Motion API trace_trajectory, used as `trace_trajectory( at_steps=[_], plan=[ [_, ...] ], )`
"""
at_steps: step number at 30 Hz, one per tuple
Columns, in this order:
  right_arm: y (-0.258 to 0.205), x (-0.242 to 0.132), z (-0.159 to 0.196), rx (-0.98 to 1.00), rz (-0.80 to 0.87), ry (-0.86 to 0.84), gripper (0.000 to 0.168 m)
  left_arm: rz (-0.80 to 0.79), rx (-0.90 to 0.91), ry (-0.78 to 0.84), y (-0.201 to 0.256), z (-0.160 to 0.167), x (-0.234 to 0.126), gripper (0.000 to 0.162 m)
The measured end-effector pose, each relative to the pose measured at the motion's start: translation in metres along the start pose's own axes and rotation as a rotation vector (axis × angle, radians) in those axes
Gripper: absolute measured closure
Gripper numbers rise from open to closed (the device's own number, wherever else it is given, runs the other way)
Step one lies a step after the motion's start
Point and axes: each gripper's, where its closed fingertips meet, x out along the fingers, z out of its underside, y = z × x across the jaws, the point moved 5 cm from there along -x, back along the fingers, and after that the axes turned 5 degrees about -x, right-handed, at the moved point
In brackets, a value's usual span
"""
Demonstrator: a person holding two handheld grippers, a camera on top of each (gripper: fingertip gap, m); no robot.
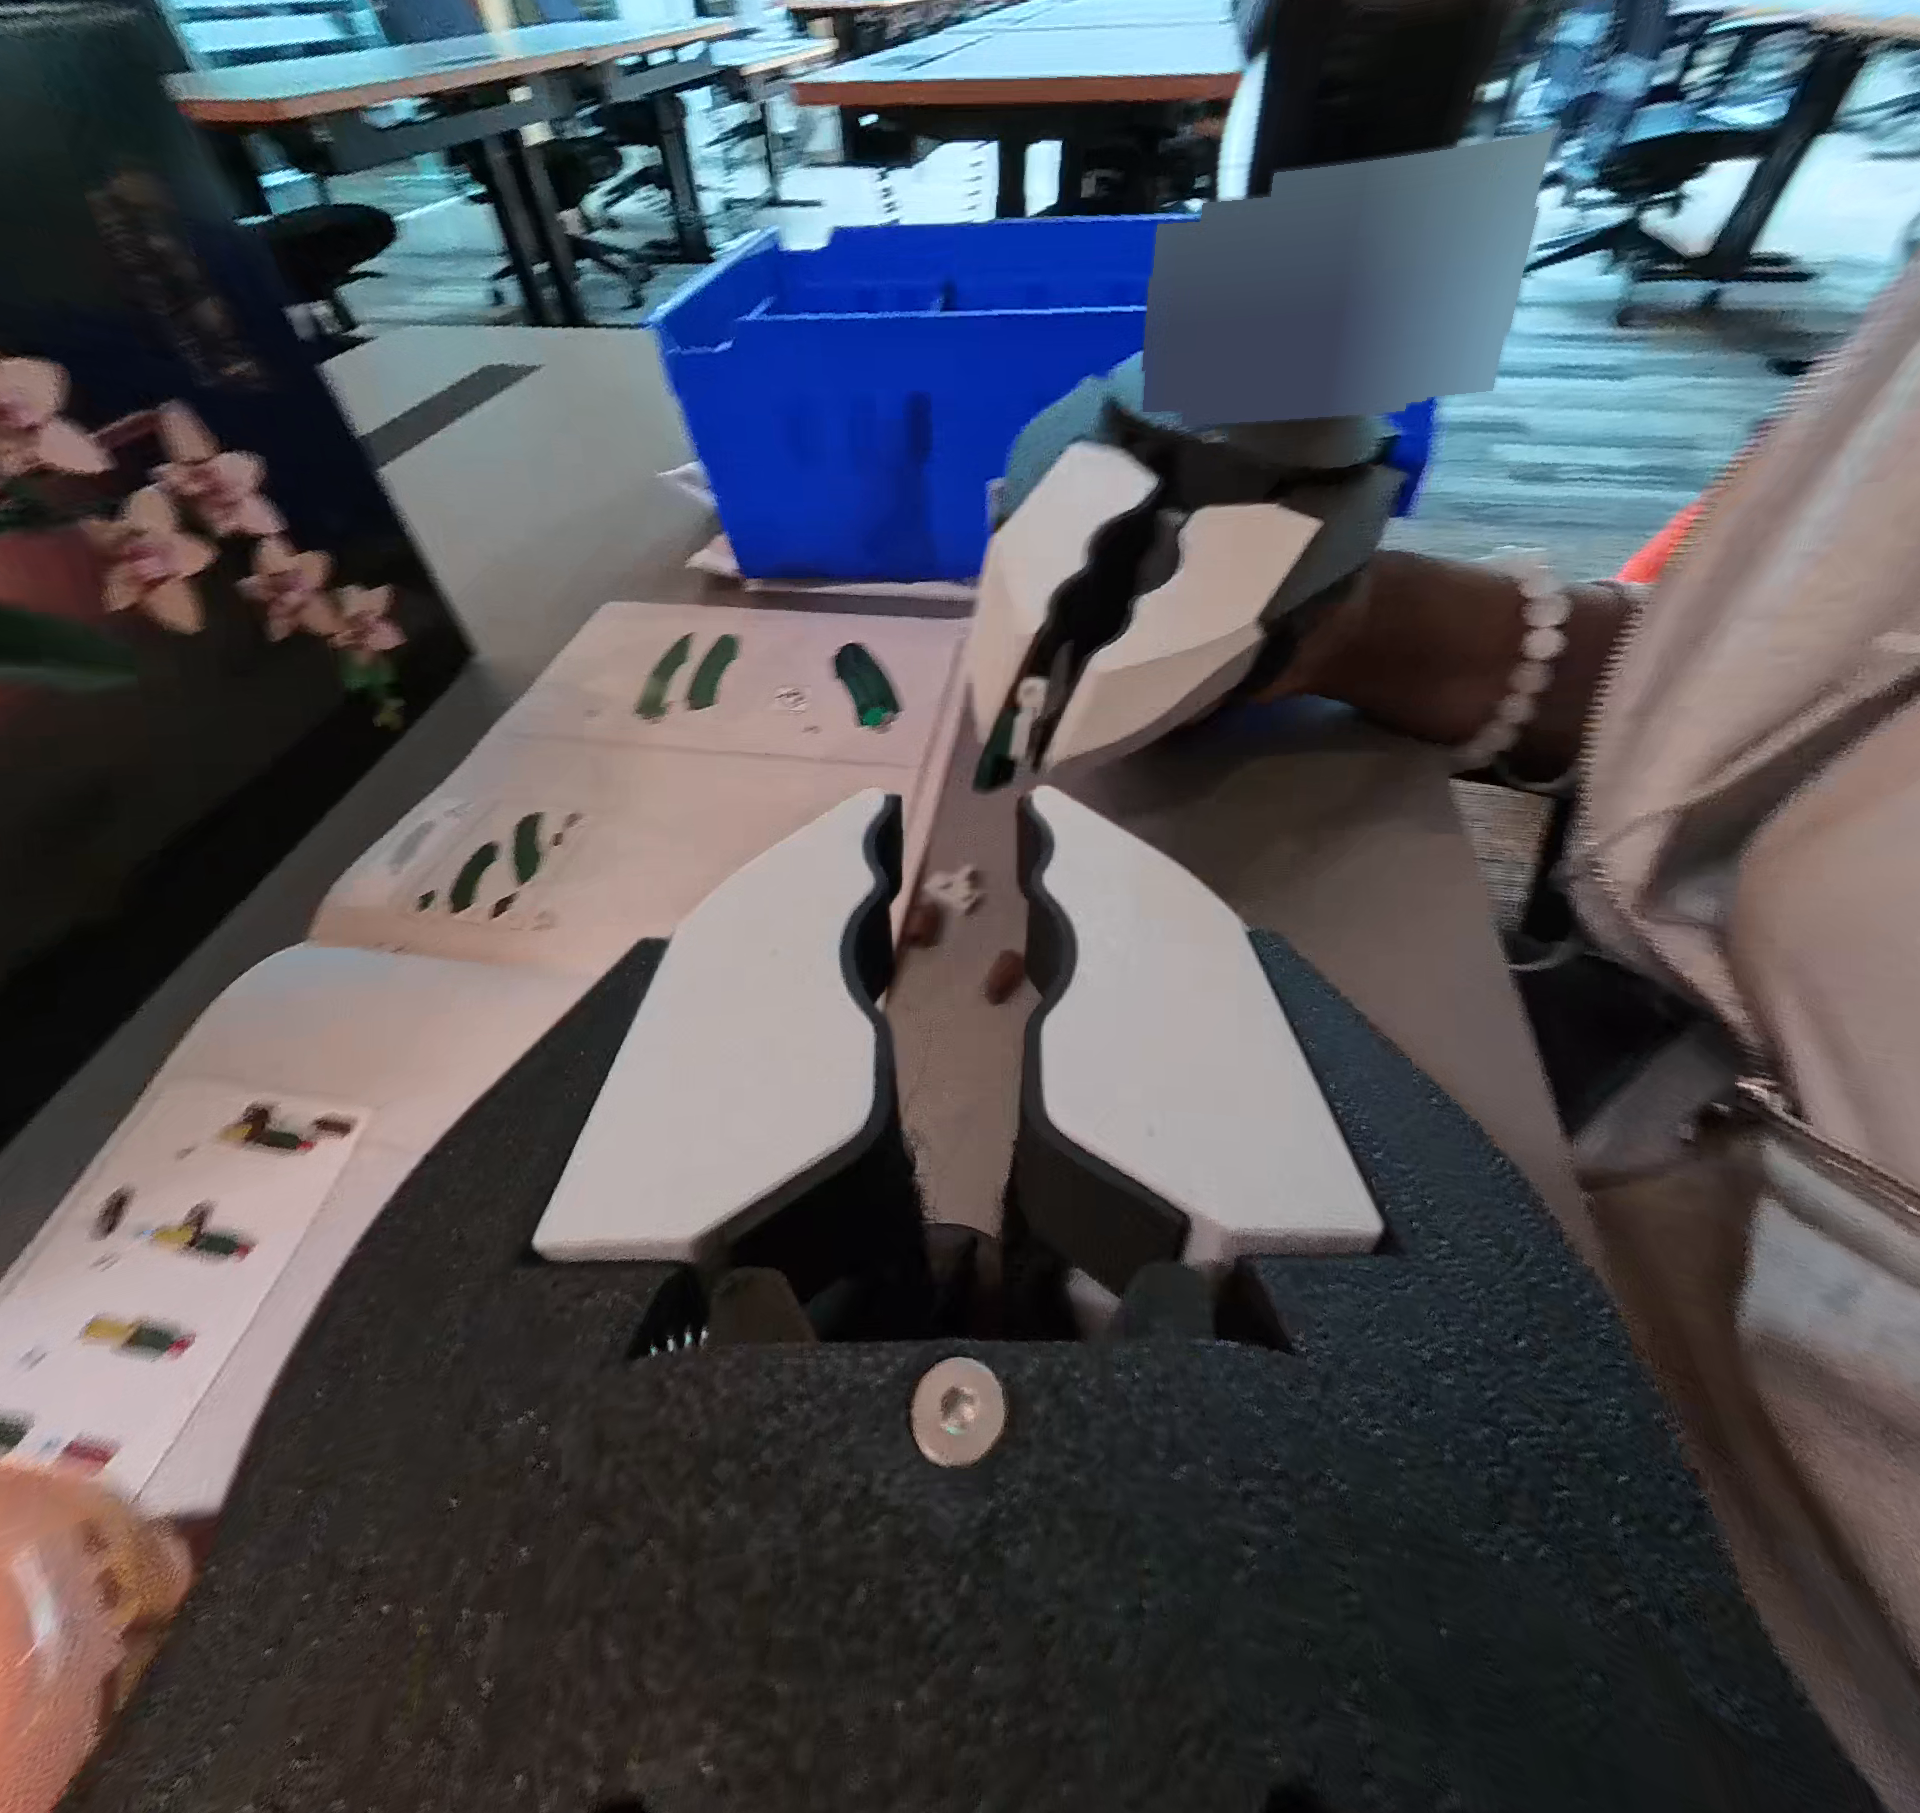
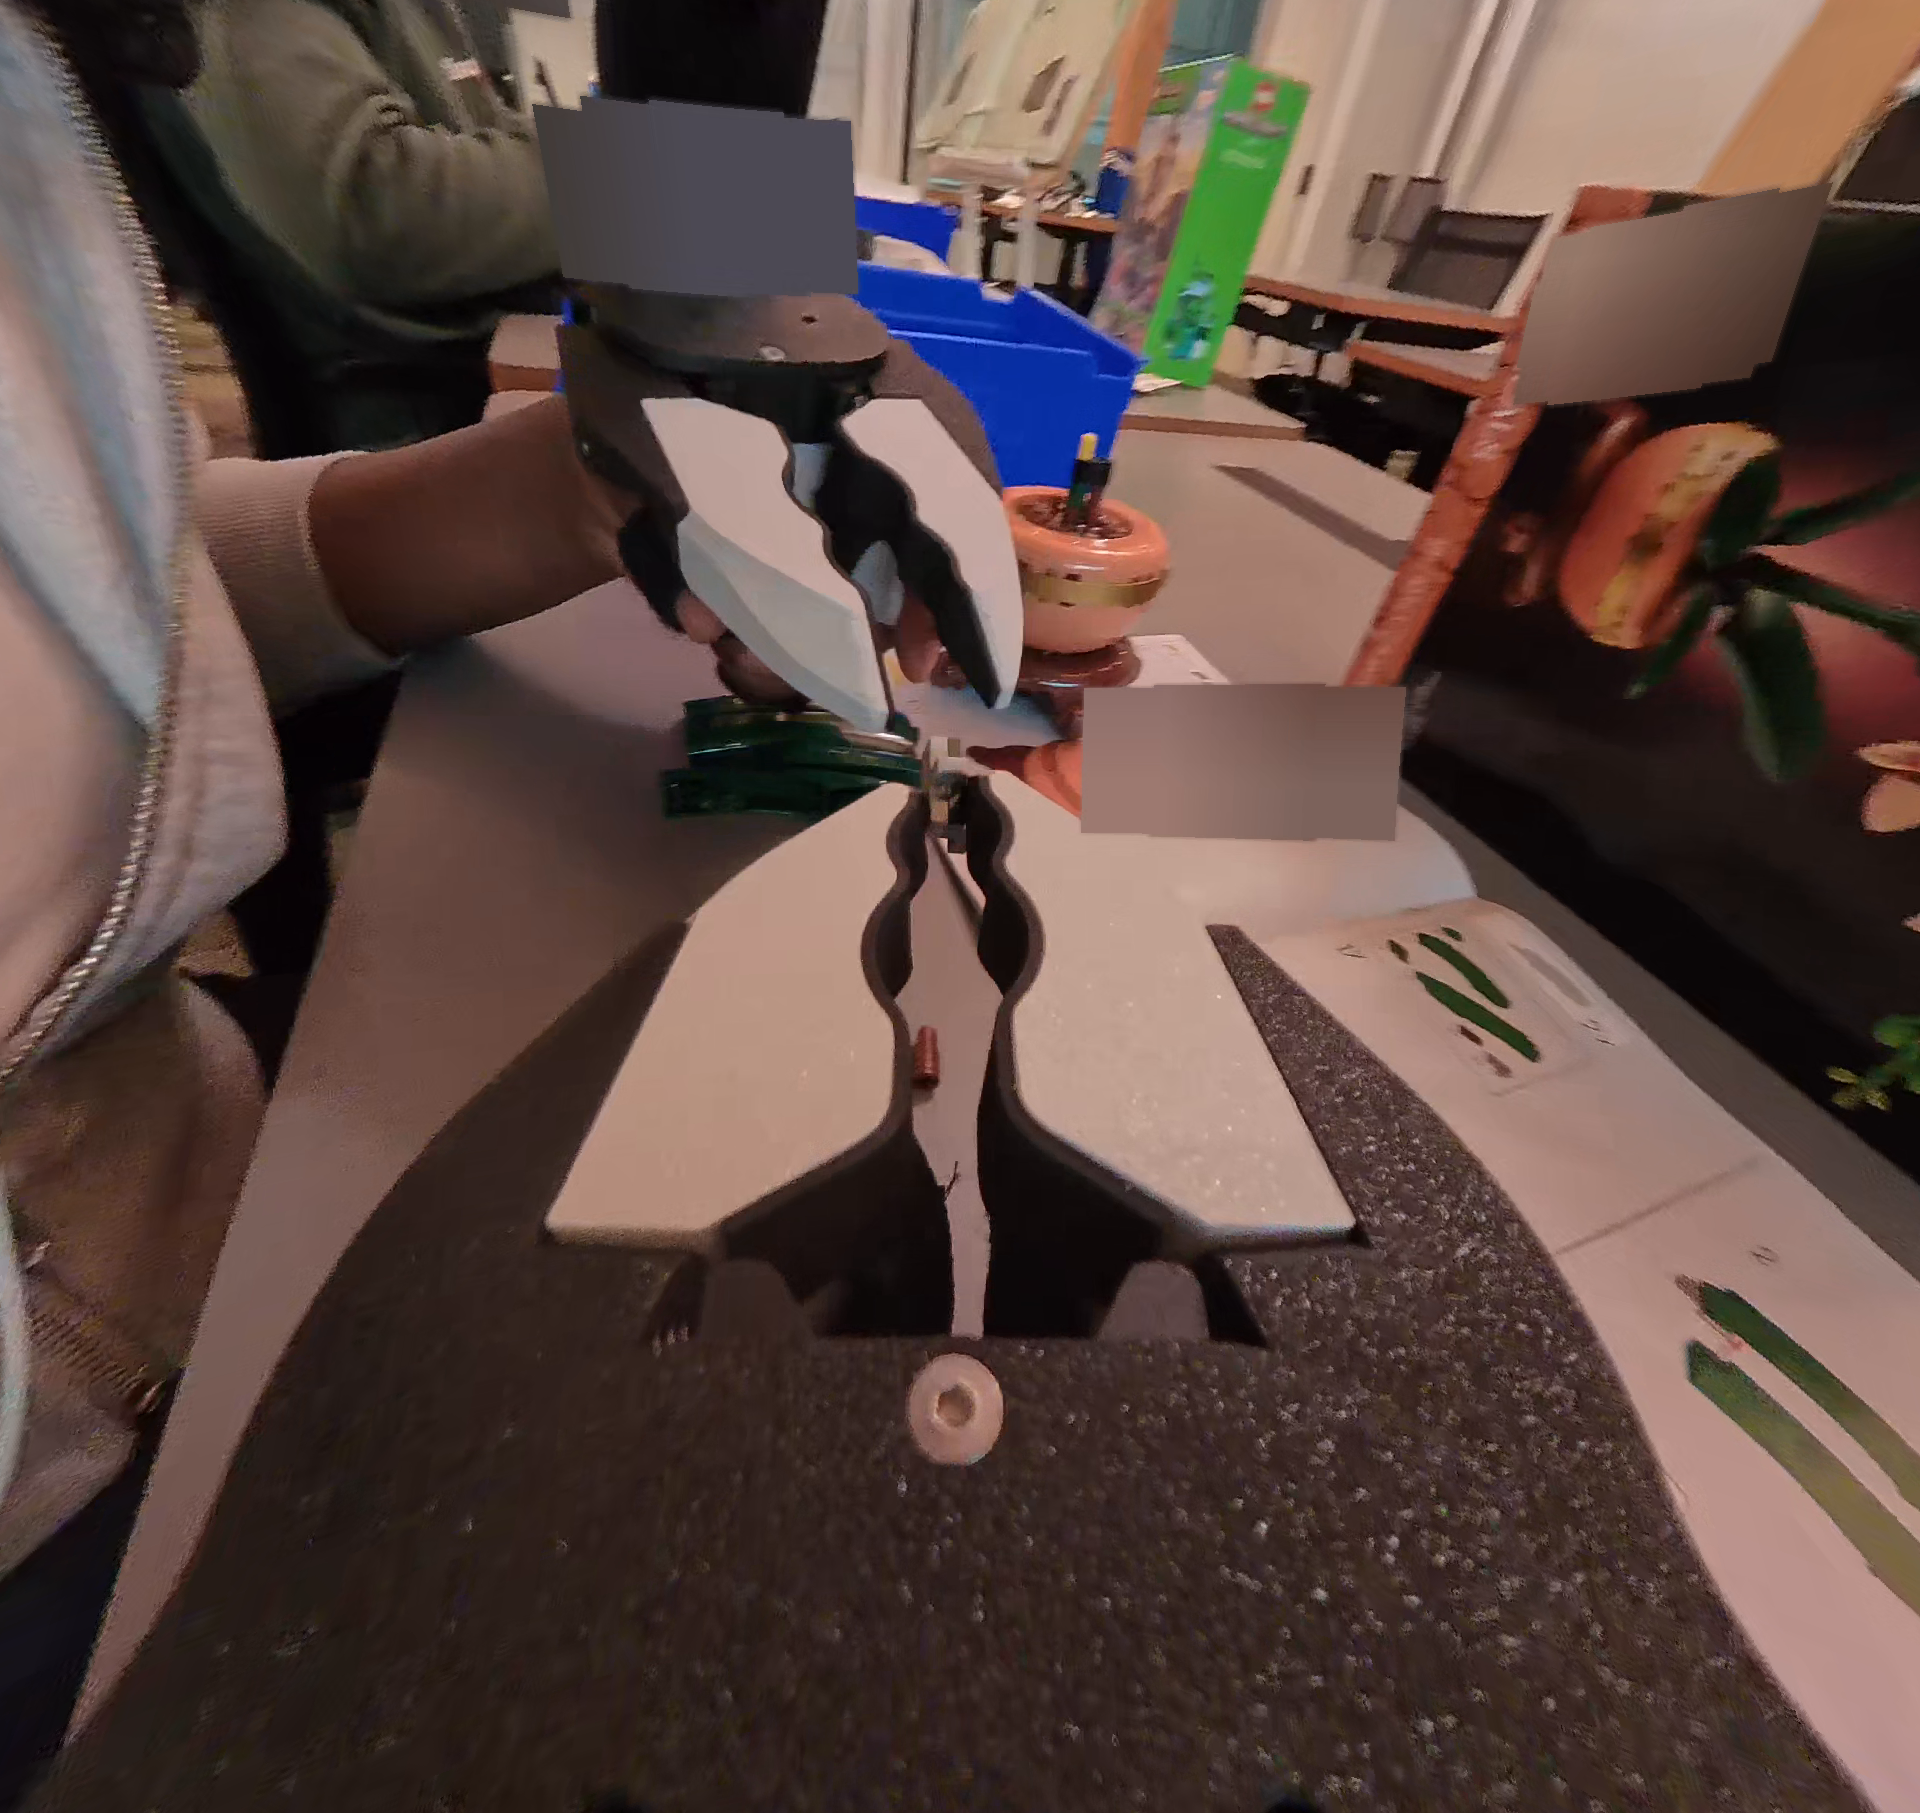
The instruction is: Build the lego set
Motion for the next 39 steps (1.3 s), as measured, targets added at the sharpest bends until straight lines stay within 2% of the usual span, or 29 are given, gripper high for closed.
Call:
trace_trajectory(
  at_steps=[9,16,30,39],
  plan=[
    [-0.011,0.005,0.003,-0.020,-0.099,-0.044,0.161,0.113,0.103,-0.063,0.019,0.007,0.005,0.139],
    [-0.013,0.006,0.003,-0.038,-0.111,-0.045,0.161,0.127,0.143,-0.077,0.022,0.009,0.007,0.142],
    [-0.014,0.006,0.003,-0.046,-0.103,-0.046,0.161,0.106,0.149,-0.072,0.020,0.008,0.007,0.149],
    [-0.007,0.005,0.001,-0.018,-0.055,-0.023,0.161,0.013,0.139,-0.003,0.010,0.000,0.004,0.139]
  ],
)
